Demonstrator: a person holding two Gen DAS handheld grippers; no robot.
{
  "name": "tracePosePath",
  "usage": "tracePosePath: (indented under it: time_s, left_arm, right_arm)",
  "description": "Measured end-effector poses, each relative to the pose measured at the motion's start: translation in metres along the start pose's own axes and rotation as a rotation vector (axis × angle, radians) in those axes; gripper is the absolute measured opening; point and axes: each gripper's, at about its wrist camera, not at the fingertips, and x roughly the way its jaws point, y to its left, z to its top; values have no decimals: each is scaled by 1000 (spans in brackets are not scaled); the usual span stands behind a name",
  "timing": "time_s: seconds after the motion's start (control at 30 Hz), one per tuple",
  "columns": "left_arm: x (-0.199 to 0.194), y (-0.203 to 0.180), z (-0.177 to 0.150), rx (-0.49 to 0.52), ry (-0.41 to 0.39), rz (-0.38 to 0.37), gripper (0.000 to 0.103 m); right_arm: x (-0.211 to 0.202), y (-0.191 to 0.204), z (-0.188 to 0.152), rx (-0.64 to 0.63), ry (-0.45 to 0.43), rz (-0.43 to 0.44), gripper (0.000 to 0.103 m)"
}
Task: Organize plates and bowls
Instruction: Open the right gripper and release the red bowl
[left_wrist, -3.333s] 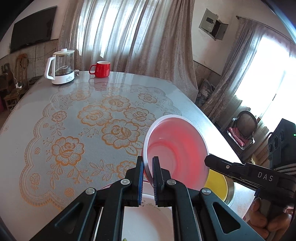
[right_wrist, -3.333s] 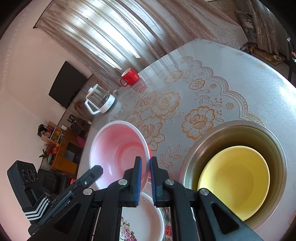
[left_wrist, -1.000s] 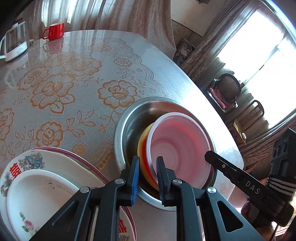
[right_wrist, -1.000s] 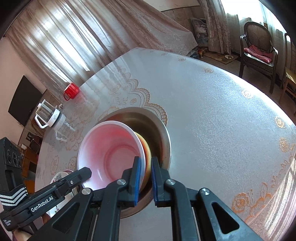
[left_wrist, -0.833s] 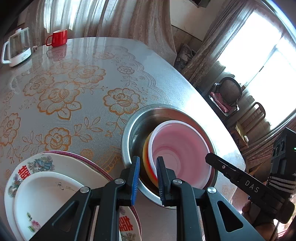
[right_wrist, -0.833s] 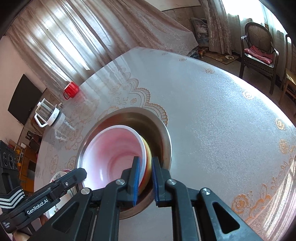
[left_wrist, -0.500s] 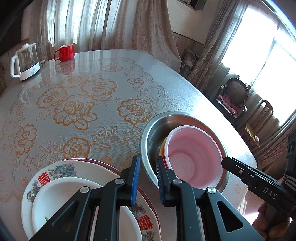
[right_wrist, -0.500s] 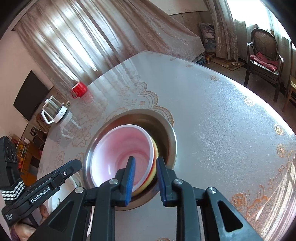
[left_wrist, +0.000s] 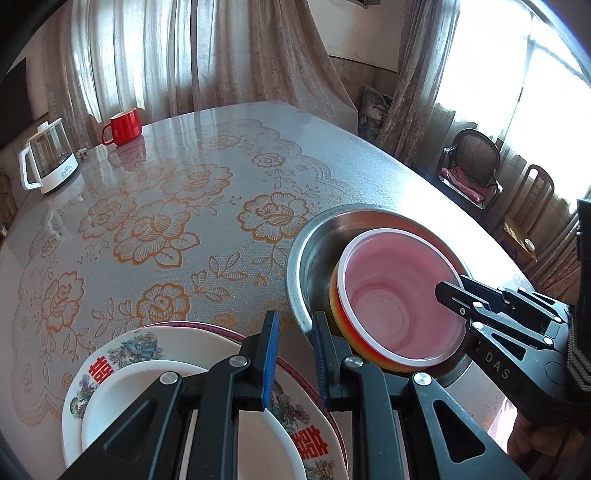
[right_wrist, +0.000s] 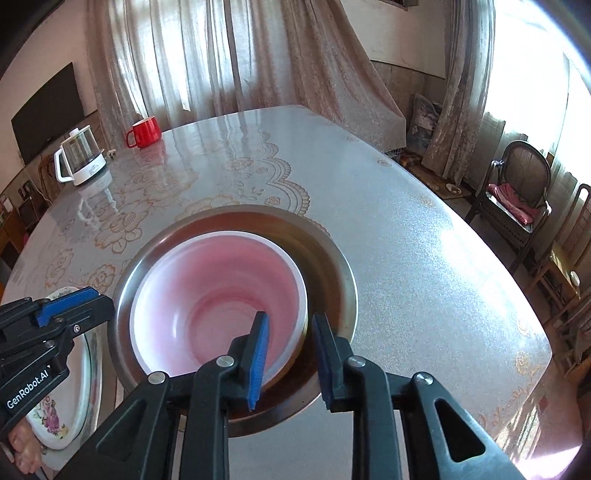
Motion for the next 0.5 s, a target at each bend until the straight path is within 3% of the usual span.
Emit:
tracePosePath:
  time_s: [0.07,0.17,0.33,0.5]
  left_arm:
    - [2,-1,1,-1,-1,-3,19]
    - [6,-1,3,-6,8,-12,21]
    - [11,1,1,-15,22,-26,34]
    - [11,1,0,-9,28,-44,36]
  right_arm:
    - [5,1,1,-9,5,-11,15]
    - [10,2,3,-26,-4,-41,13]
    - [16,2,9,-33,-15,-63,11]
    - [22,1,10,-22,-15,-39,11]
